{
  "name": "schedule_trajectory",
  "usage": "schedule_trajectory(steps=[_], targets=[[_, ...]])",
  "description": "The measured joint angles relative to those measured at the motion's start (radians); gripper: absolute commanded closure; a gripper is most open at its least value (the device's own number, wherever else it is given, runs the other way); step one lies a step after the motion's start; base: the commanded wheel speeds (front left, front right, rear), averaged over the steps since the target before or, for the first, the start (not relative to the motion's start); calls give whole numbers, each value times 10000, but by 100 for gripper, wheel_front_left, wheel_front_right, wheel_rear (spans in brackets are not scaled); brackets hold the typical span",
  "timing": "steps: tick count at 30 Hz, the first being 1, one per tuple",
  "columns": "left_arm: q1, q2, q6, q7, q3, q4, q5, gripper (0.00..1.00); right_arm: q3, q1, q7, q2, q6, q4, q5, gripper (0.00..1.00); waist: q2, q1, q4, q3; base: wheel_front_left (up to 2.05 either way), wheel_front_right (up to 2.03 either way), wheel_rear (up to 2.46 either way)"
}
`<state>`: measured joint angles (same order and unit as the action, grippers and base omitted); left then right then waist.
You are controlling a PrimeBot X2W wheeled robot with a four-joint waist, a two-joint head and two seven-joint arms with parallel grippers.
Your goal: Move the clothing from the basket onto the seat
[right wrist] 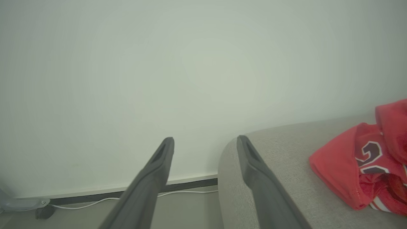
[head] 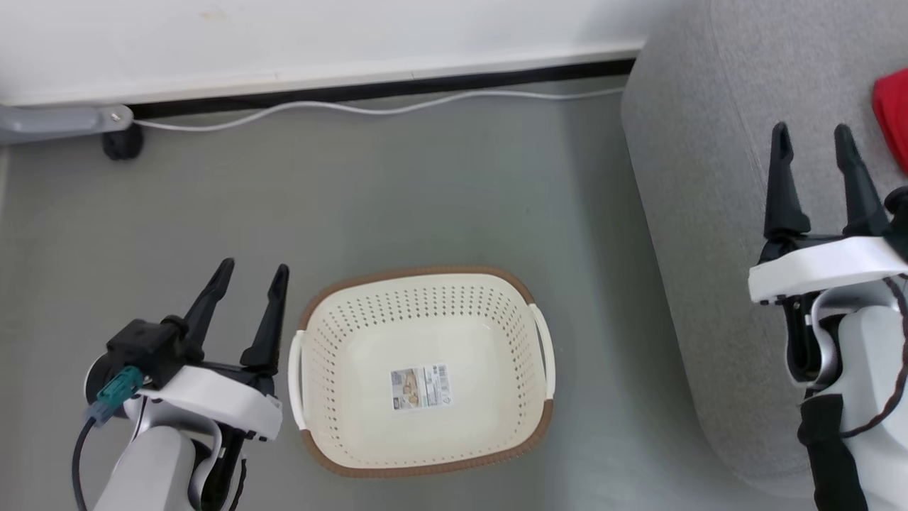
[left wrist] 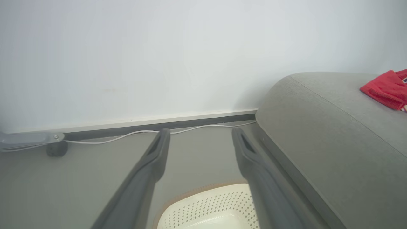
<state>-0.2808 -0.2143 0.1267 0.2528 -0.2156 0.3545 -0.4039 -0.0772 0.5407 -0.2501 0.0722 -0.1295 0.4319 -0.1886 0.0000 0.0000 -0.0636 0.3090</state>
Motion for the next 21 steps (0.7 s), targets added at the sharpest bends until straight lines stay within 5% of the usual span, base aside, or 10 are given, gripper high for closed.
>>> schedule_trajectory(steps=[21], targets=[[1948, 1227, 0, -2, 2654, -128, 1361, 0, 1455, -2700, 0, -157, 2, 69, -836, 0, 0, 0, 936, -2039, 0, 0, 0]])
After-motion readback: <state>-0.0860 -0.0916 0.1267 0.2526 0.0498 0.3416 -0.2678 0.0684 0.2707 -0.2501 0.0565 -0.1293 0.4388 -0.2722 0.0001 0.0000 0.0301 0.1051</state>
